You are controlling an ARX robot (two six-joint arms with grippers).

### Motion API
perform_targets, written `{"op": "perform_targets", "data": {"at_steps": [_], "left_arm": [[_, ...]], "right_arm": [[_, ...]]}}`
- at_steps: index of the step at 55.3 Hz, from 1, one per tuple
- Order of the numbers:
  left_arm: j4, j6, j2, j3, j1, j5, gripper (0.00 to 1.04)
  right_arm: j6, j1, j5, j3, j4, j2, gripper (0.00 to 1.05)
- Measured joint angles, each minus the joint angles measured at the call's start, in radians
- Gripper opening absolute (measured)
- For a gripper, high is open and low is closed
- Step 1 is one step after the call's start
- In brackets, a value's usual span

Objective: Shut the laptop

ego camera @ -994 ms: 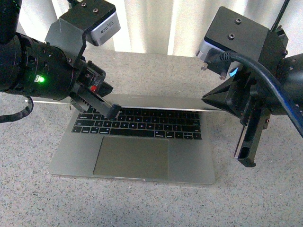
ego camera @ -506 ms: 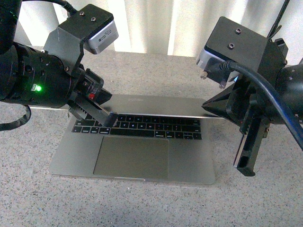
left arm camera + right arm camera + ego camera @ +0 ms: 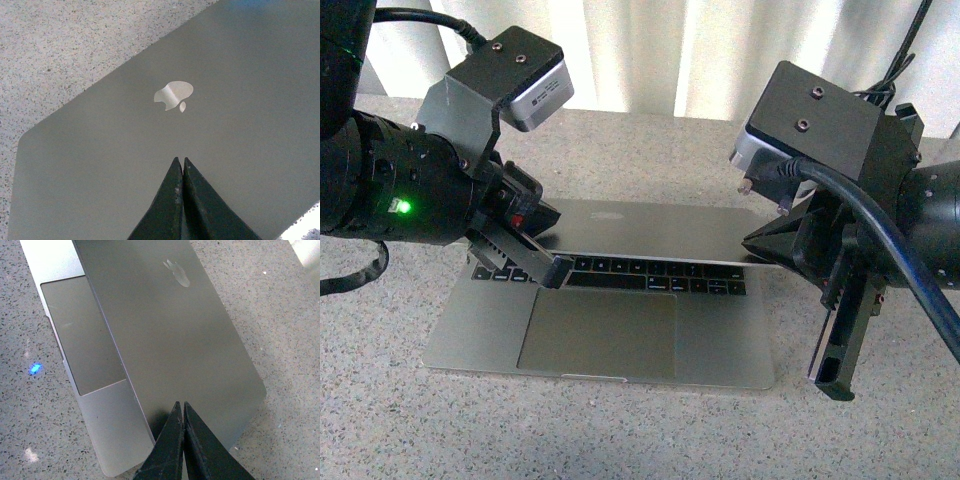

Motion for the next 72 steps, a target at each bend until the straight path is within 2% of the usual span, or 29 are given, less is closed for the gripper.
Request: {"op": "perform_targets", "data": {"at_steps": [72], "left_arm": [[0.094,-0.054,0.079,-0.048,-0.016,0.028,0.04]], "right_arm": [[0.016,-0.001,-0.006,-0.067,0.051,0.048,0.01]]}}
